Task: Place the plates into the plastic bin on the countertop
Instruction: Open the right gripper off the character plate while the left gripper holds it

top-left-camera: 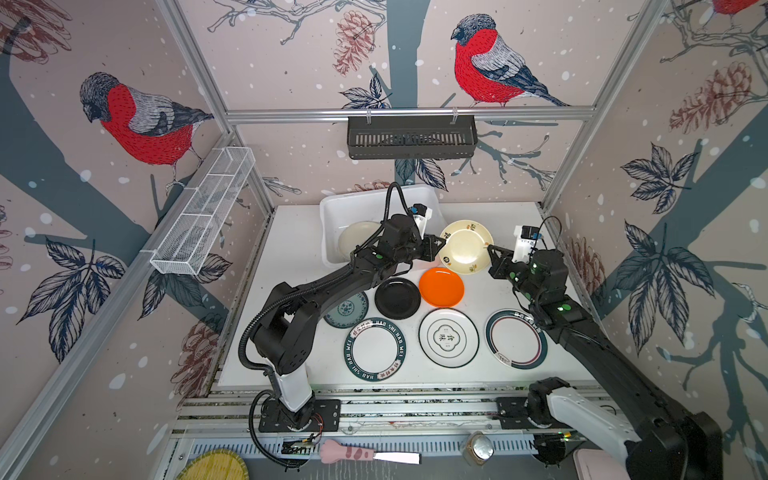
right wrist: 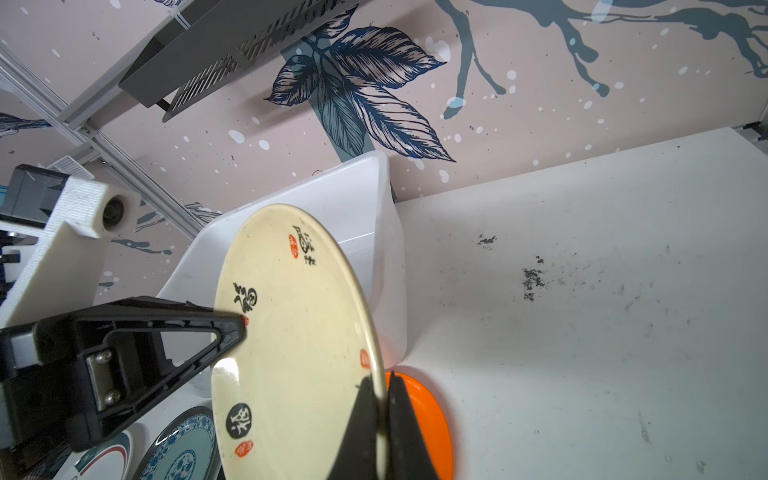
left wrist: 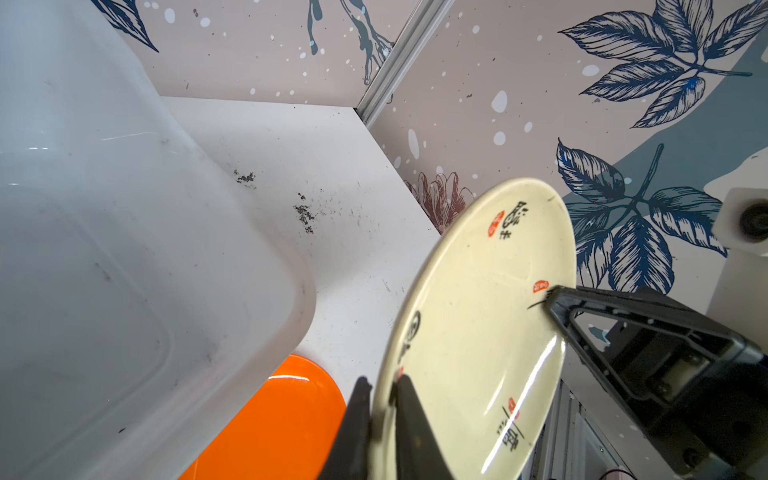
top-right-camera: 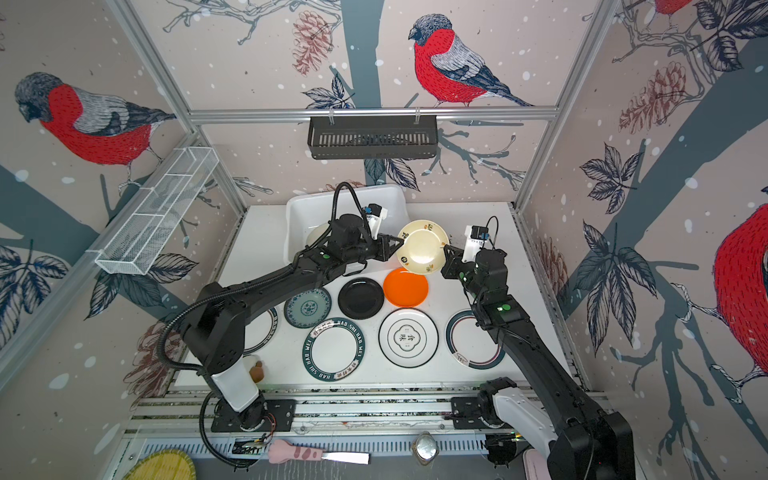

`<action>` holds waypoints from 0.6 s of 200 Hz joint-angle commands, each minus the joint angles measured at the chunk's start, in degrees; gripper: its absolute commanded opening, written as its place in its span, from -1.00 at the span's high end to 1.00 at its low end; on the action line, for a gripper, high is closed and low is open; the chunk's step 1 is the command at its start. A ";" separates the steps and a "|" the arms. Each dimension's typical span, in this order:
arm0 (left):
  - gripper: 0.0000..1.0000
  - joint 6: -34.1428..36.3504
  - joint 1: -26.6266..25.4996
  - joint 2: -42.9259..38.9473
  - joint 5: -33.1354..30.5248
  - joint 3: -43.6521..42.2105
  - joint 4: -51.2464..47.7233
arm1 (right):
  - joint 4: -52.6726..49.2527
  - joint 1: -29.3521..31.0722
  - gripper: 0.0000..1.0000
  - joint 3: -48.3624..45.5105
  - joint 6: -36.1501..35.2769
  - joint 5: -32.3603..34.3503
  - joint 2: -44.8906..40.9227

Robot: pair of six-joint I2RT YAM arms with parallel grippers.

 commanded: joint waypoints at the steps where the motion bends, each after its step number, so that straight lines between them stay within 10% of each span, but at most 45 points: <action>1: 0.83 0.07 -0.09 0.11 0.25 0.44 2.57 | 3.35 -0.01 1.00 -0.07 0.37 -0.63 -0.42; 20: 0.93 0.43 -0.17 -0.13 -0.03 0.13 2.59 | 3.52 0.02 0.94 -0.20 0.46 -0.62 -0.72; 69: 1.00 0.75 -0.18 -0.56 -1.39 -0.29 2.07 | 3.52 -0.02 -0.25 -0.42 0.20 -0.36 -1.17; 120: 1.00 2.43 -0.09 -1.23 -3.63 -0.12 0.01 | 1.96 -0.01 -0.85 -0.67 -0.51 3.24 -2.09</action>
